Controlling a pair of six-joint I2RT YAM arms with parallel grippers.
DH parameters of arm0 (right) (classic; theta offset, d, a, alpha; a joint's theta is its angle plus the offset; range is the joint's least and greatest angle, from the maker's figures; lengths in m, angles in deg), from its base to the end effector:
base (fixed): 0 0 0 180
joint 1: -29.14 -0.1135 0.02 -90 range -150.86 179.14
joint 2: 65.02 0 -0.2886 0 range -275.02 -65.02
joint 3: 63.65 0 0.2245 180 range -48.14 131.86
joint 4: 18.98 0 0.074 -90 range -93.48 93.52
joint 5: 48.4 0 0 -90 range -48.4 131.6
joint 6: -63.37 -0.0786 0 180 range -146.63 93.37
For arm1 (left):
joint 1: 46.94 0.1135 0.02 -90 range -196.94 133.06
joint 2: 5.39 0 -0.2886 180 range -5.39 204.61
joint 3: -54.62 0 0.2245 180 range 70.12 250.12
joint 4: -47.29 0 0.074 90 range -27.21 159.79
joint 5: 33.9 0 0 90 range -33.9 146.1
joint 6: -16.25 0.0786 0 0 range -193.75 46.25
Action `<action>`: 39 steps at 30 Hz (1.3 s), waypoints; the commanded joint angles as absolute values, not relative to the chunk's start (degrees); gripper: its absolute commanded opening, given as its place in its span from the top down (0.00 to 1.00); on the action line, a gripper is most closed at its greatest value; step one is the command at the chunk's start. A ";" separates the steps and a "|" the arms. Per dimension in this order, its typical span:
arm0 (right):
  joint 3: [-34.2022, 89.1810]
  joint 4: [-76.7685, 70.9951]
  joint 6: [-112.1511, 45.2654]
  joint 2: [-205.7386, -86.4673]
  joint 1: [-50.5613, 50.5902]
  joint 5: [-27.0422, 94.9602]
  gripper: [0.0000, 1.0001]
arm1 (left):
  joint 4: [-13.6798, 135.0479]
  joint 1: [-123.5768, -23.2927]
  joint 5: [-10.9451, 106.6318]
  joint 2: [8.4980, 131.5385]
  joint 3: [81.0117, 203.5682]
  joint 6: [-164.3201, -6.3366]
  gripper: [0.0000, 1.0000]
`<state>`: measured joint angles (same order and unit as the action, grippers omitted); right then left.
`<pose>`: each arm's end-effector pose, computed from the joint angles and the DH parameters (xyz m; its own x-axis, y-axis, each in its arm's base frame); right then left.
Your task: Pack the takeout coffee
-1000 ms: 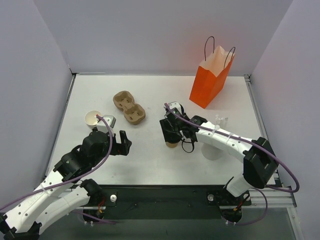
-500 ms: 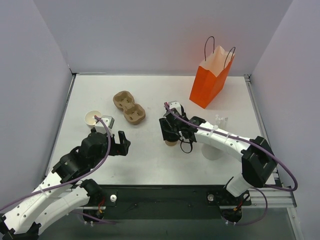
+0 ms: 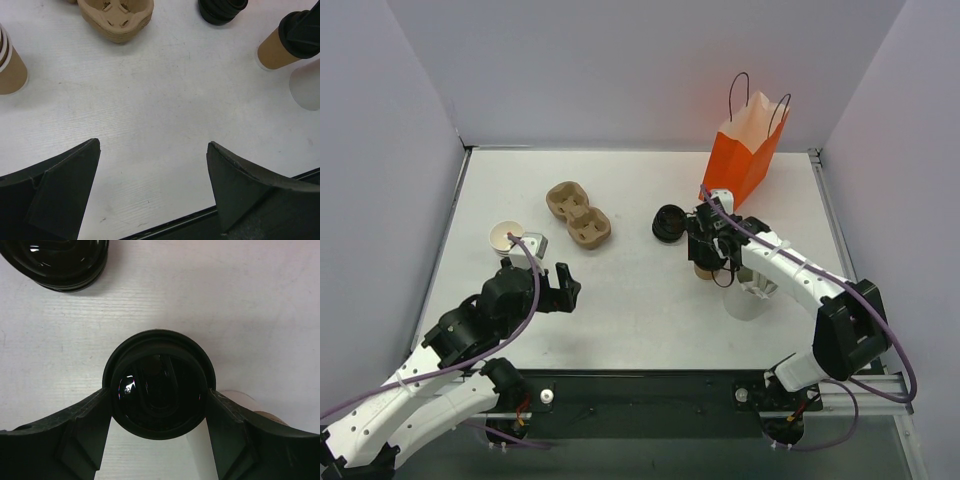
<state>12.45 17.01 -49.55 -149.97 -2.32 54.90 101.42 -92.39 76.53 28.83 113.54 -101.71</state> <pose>0.2851 0.1532 0.2603 -0.6976 0.0175 -0.7163 -0.1054 0.9863 0.1267 0.0995 -0.0619 0.2971 -0.5176 -0.1005 -0.8497 0.2399 0.9362 -0.2569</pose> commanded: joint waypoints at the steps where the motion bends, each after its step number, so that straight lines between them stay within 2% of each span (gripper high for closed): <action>1: 11.88 22.89 -47.46 -147.99 -1.36 55.40 0.39 | 101.28 -92.73 77.73 28.80 113.71 -101.87 0.03; 7: 16.35 24.99 -47.46 -147.38 -0.57 55.84 0.21 | 101.46 -92.73 77.46 28.89 113.72 -101.96 0.03; 13: 22.25 27.45 -47.72 -145.97 0.05 56.72 0.14 | 100.93 -92.73 77.11 29.24 113.63 -101.70 0.03; 18: 27.43 27.63 -48.60 -145.53 1.37 59.26 0.14 | 100.93 -92.73 76.76 29.59 113.72 -101.70 0.03; 27: 39.74 26.67 -53.60 -147.19 9.27 69.28 0.21 | 100.41 -92.81 76.06 28.54 113.45 -101.35 0.03; 39: 52.57 22.80 -55.98 -157.73 16.66 65.07 0.23 | 99.44 -92.81 74.91 28.19 113.10 -100.38 0.03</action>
<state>48.36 23.87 -55.32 -153.71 15.73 65.57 101.62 -92.61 76.20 28.52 113.45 -101.52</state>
